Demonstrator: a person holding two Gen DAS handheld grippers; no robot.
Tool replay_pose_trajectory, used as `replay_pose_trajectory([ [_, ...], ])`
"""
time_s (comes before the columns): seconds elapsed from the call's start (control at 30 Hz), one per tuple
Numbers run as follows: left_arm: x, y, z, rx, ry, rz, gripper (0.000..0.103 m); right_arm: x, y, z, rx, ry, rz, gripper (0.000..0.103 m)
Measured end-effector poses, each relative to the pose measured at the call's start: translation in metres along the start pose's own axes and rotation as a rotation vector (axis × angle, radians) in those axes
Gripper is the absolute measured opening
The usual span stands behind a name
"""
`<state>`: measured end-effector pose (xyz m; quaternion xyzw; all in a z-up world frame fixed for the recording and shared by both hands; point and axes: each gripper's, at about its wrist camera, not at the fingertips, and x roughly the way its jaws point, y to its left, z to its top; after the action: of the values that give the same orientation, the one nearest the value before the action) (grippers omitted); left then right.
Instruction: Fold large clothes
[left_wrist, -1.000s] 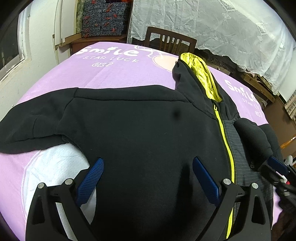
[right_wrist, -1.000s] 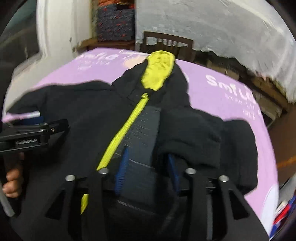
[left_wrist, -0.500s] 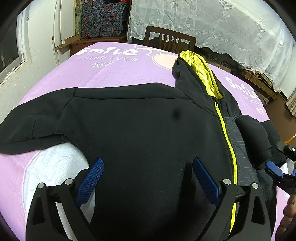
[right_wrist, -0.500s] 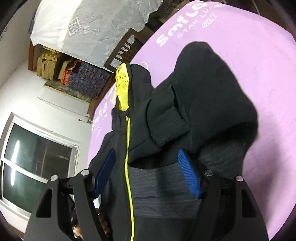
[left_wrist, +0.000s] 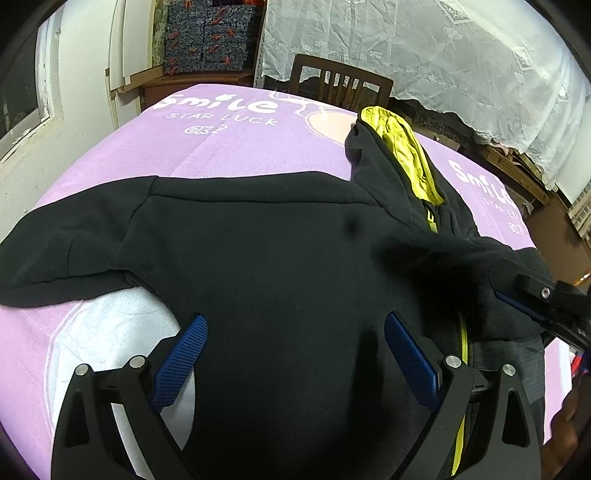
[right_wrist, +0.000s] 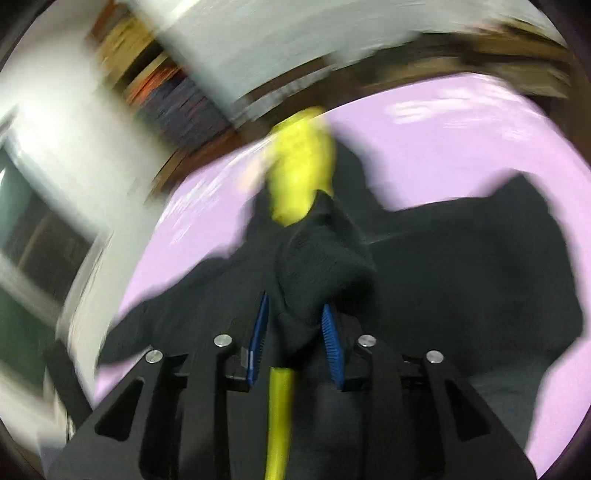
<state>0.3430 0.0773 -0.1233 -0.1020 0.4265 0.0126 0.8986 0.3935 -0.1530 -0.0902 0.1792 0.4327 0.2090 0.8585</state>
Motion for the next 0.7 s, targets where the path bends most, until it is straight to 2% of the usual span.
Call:
replay_pose_trajectory([
  [0.03, -0.001, 0.000, 0.000, 0.002, 0.000, -0.006, 0.097, 0.006, 0.009, -0.003, -0.032, 0.038, 0.021, 0.048],
  [0.07, -0.001, 0.000, 0.000, 0.003, -0.001, -0.014, 0.097, 0.007, 0.013, -0.007, -0.046, 0.041, 0.012, 0.050],
  [0.13, -0.004, -0.002, 0.001, 0.010, -0.003, -0.047, 0.096, -0.001, 0.008, -0.010, -0.040, 0.005, 0.005, 0.051],
  [0.23, -0.009, -0.003, 0.004, 0.027, -0.010, -0.101, 0.093, -0.025, -0.024, -0.013, 0.055, -0.035, 0.011, 0.051],
  [0.27, -0.011, -0.004, 0.005, 0.027, -0.003, -0.137, 0.088, -0.037, -0.038, -0.016, 0.087, -0.060, 0.001, 0.051],
  [0.33, -0.012, -0.005, 0.007, 0.016, 0.014, -0.230, 0.085, -0.059, -0.063, -0.021, 0.133, -0.103, -0.014, 0.052],
  [0.4, -0.010, -0.014, 0.009, 0.028, 0.038, -0.270, 0.080, -0.075, -0.083, -0.028, 0.173, -0.123, -0.008, 0.052],
  [0.5, 0.000, -0.034, 0.010, 0.089, 0.086, -0.292, 0.077, -0.095, -0.111, -0.036, 0.234, -0.131, 0.016, 0.052],
  [0.57, 0.011, -0.050, 0.010, 0.142, 0.114, -0.273, 0.076, -0.109, -0.123, -0.043, 0.250, -0.142, 0.035, 0.052],
  [0.63, 0.020, -0.059, 0.010, 0.146, 0.121, -0.252, 0.074, -0.116, -0.131, -0.047, 0.266, -0.148, 0.054, 0.052],
  [0.7, 0.021, -0.065, 0.011, 0.155, 0.094, -0.253, 0.058, -0.118, -0.141, -0.051, 0.298, -0.142, 0.087, 0.052],
])
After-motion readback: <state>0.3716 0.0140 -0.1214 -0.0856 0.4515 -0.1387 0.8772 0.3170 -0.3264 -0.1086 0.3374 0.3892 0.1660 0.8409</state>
